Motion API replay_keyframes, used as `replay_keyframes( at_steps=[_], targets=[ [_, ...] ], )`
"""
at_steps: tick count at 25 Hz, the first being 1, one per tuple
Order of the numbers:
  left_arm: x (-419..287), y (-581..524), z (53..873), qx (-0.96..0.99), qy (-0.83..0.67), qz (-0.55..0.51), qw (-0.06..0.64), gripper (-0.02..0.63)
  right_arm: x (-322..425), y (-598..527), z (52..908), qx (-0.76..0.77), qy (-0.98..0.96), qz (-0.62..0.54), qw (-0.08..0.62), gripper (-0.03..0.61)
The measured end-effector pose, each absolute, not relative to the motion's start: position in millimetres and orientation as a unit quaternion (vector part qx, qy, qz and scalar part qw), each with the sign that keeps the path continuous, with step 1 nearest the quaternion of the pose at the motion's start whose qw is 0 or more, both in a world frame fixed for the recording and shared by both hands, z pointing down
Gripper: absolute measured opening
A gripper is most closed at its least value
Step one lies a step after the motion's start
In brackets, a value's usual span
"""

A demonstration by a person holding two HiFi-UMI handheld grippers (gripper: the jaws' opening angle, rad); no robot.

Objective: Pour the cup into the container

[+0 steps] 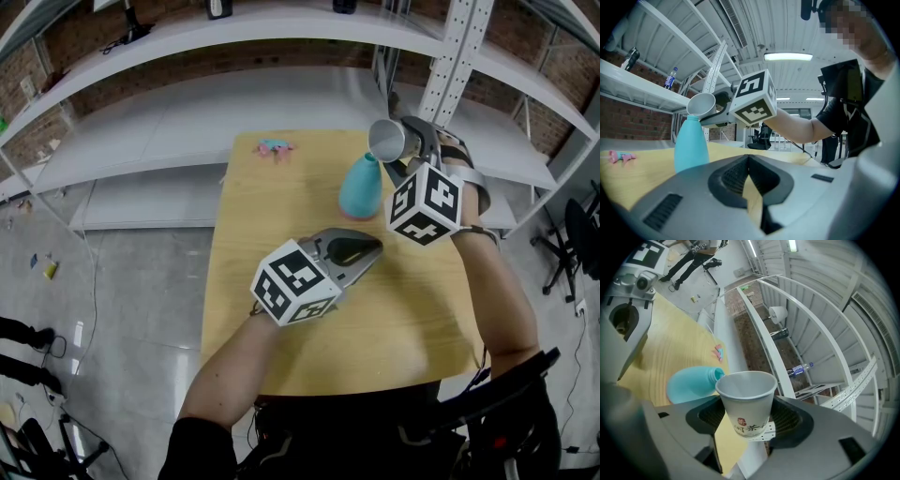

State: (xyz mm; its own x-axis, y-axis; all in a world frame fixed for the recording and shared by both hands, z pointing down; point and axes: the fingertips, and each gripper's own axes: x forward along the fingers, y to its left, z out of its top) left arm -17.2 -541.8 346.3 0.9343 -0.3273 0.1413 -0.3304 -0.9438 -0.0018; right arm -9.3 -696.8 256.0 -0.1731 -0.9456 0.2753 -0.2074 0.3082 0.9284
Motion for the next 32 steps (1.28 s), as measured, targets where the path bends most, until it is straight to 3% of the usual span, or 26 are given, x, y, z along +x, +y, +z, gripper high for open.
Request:
replay_keyframes(
  at_steps=[25,32],
  targets=[
    [-17.4,-540.9,347.2,0.983,-0.167,0.070,0.011,-0.002,-7.0,-696.5,255.0,0.446,-0.645,-0.409,0.467,0.308],
    [-17.9,-541.3,346.5,0.984,-0.166,0.070,0.011,-0.002,-7.8,-697.0,260.3,0.445,-0.689,-0.359,0.444,0.310]
  ],
)
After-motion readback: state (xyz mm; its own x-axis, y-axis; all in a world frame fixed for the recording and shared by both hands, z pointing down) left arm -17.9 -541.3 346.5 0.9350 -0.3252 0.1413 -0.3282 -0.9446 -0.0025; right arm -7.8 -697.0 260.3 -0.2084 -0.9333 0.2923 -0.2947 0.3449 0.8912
